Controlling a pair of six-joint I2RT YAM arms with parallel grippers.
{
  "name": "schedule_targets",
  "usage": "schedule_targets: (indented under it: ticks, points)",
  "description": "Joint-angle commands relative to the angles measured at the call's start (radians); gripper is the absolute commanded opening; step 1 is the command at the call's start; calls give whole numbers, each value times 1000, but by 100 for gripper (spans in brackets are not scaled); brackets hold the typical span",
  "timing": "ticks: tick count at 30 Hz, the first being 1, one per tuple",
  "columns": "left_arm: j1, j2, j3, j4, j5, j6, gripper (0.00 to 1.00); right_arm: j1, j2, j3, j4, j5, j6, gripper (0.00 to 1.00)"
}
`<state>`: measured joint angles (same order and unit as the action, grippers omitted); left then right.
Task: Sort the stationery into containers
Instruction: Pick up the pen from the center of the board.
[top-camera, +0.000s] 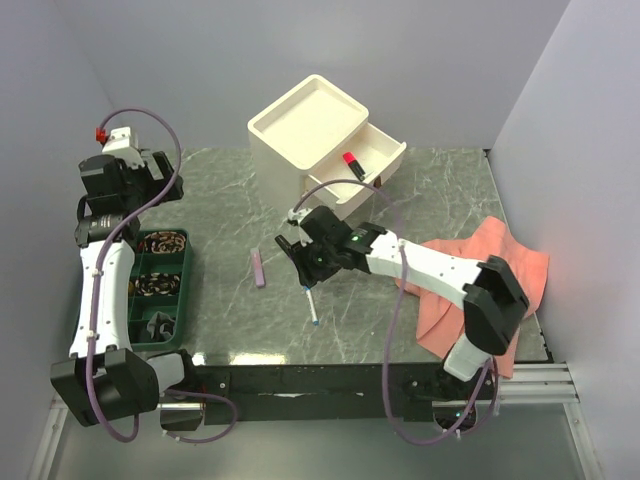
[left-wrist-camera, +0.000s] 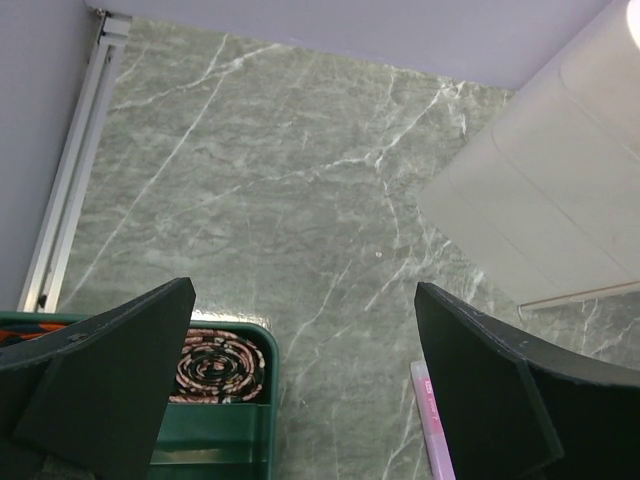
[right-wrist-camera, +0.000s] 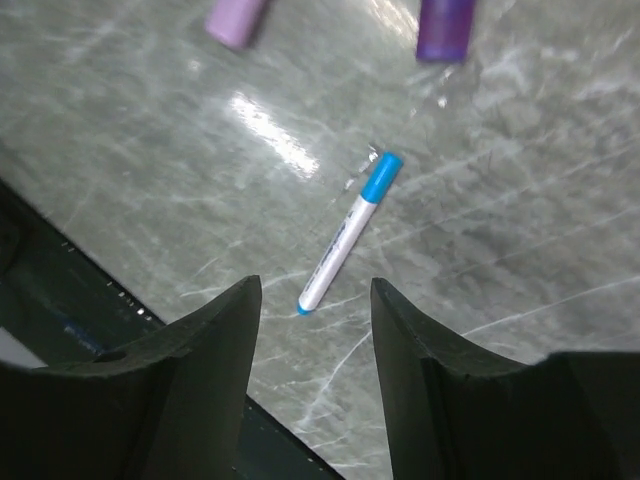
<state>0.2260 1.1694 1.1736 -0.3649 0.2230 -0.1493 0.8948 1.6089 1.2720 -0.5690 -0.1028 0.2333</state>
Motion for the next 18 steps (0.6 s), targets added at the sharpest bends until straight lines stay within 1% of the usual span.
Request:
schedule_targets:
  ticks: [1,5,10,14,18]
  points:
    - [-2,-31,-20,30,10,-21,99,1,88,-11,-35,81,138,59]
    - [-10,-19,-25,12,-19,19,99,7,169,16,-42,86,138,66]
    - [-14,-20,-34,1,-34,36,99,16,253,67,-34,97,124,65]
    - [-14,-16,-40,4,-42,27,99,16,296,78,-29,101,120,66]
    - [-14,-13,-40,14,-40,20,99,18,332,72,-22,101,104,64]
